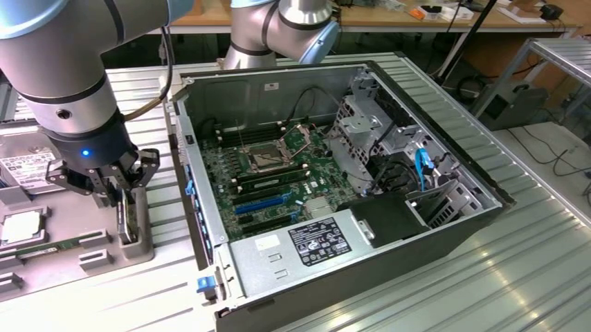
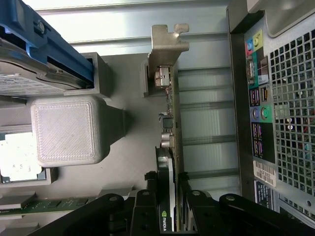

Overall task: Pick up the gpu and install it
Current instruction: 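Pick up the gpu and move the gpu toward the slot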

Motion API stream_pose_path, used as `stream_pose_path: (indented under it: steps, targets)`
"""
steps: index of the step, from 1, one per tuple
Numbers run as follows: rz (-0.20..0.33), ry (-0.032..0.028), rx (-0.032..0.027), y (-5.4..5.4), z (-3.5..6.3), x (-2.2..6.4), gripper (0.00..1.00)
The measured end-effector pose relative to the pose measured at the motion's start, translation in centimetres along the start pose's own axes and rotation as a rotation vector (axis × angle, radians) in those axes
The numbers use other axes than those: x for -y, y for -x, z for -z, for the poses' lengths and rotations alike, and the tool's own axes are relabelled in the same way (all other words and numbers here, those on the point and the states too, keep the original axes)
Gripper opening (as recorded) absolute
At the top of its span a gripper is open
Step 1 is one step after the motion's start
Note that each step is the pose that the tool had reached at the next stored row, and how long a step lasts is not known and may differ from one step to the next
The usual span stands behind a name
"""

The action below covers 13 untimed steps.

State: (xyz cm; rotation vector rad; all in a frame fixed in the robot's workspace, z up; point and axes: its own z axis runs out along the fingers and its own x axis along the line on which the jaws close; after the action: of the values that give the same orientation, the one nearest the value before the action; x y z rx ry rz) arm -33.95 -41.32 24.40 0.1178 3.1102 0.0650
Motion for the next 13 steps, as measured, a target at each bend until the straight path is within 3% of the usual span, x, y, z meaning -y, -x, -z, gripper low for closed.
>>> stream_pose_path:
  steps: [7,13]
  targets:
    - [0.0,0.0001,0.0,0.0,0.3,-0.01,0.27]
    - [0.0,0.0,0.0,0.0,1.58,-0.07,0.27]
